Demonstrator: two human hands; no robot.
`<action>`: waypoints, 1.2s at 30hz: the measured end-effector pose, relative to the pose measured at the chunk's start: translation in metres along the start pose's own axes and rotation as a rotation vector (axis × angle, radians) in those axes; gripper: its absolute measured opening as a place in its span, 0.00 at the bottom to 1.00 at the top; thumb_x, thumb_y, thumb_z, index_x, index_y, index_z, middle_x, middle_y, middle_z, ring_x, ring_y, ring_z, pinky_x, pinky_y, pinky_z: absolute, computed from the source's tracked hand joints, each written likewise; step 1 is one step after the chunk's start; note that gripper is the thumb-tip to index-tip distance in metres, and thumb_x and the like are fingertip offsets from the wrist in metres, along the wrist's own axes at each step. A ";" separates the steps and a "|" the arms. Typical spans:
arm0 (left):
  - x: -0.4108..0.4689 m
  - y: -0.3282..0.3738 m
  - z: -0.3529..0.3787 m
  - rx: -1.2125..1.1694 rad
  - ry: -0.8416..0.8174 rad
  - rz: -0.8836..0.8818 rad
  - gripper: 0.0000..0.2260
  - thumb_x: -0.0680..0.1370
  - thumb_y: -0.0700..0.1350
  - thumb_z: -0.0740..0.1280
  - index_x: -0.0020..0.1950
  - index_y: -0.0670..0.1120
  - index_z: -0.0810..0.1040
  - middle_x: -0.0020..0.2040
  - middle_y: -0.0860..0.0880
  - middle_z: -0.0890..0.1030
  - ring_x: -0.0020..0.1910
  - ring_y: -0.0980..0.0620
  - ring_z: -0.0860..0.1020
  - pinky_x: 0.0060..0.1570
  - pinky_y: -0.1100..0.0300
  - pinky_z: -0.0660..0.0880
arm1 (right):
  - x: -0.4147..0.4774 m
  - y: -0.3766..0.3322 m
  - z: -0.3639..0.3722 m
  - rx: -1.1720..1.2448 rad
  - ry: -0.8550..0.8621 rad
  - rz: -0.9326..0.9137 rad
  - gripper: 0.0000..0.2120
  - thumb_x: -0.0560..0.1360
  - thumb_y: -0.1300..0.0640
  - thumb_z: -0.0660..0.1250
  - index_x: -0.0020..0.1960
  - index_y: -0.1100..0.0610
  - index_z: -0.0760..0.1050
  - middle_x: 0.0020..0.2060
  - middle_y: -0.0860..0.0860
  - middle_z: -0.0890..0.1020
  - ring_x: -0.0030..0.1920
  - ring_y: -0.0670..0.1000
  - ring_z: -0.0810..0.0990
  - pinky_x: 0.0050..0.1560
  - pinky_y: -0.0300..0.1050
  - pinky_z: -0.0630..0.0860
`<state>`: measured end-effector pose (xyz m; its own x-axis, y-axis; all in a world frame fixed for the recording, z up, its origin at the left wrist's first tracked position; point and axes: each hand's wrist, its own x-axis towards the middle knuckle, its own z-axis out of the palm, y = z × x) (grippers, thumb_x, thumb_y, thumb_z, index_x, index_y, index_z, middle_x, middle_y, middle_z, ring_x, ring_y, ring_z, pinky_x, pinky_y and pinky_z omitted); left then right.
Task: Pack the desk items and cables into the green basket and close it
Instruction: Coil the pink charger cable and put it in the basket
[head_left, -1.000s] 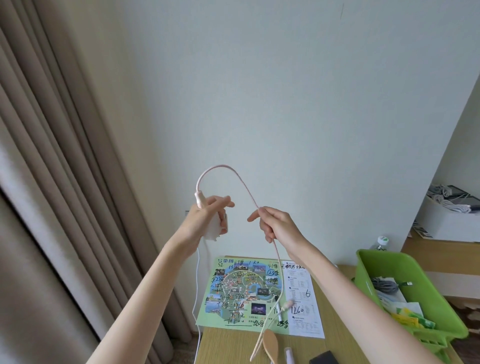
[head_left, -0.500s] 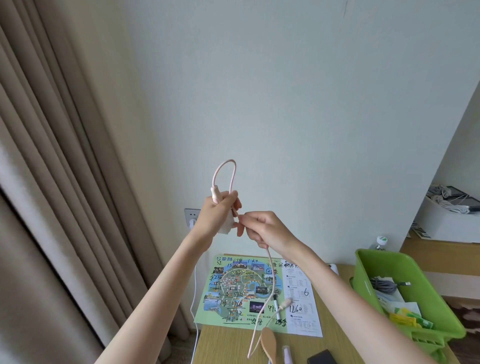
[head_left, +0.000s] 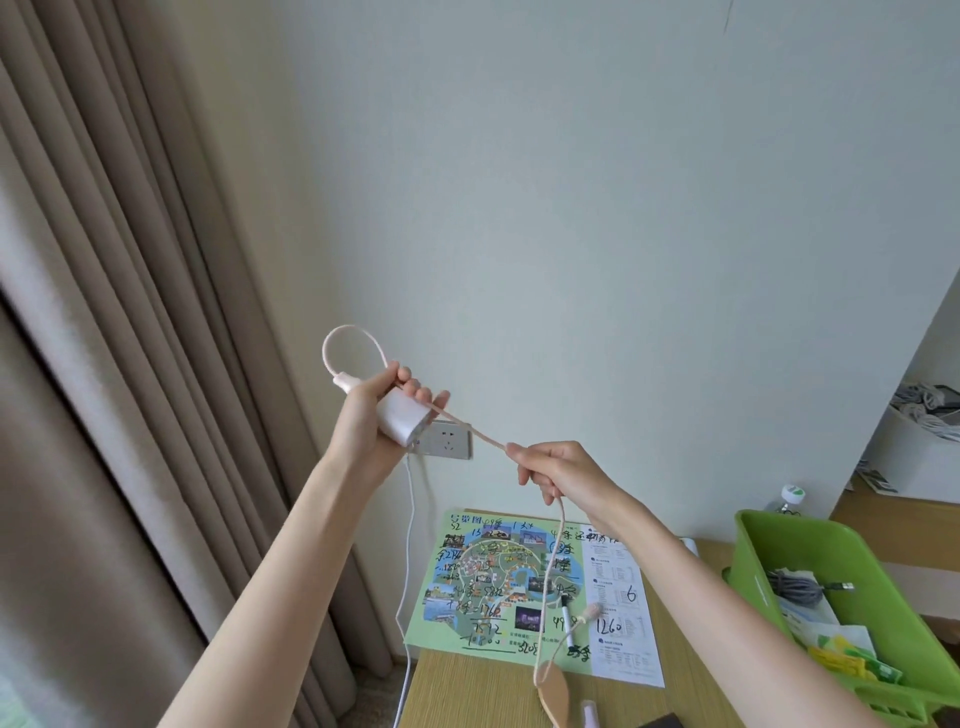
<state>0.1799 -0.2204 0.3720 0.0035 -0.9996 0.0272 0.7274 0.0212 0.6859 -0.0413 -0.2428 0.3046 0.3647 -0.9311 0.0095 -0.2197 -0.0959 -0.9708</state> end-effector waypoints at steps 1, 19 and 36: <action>-0.002 0.005 -0.004 -0.025 -0.018 0.000 0.09 0.81 0.40 0.59 0.41 0.43 0.71 0.29 0.50 0.68 0.27 0.53 0.71 0.43 0.56 0.79 | 0.003 0.003 0.000 0.020 0.016 0.016 0.18 0.75 0.44 0.68 0.34 0.56 0.77 0.24 0.48 0.64 0.27 0.47 0.63 0.35 0.38 0.70; 0.014 -0.021 -0.022 0.964 -0.147 -0.270 0.25 0.64 0.65 0.74 0.45 0.45 0.79 0.38 0.50 0.80 0.34 0.55 0.76 0.31 0.59 0.75 | 0.030 -0.045 0.009 -0.076 -0.041 -0.243 0.06 0.76 0.59 0.69 0.47 0.61 0.82 0.28 0.49 0.72 0.29 0.45 0.65 0.30 0.35 0.62; 0.019 -0.034 -0.015 0.714 -0.327 -0.182 0.12 0.81 0.50 0.62 0.44 0.46 0.81 0.33 0.49 0.76 0.27 0.53 0.71 0.30 0.62 0.72 | 0.033 -0.006 -0.029 0.096 0.140 -0.057 0.15 0.78 0.47 0.65 0.40 0.57 0.76 0.26 0.44 0.68 0.28 0.45 0.66 0.39 0.42 0.69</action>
<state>0.1658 -0.2404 0.3383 -0.3546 -0.9350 0.0063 0.0825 -0.0246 0.9963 -0.0542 -0.2833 0.3182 0.2430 -0.9657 0.0920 -0.1123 -0.1222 -0.9861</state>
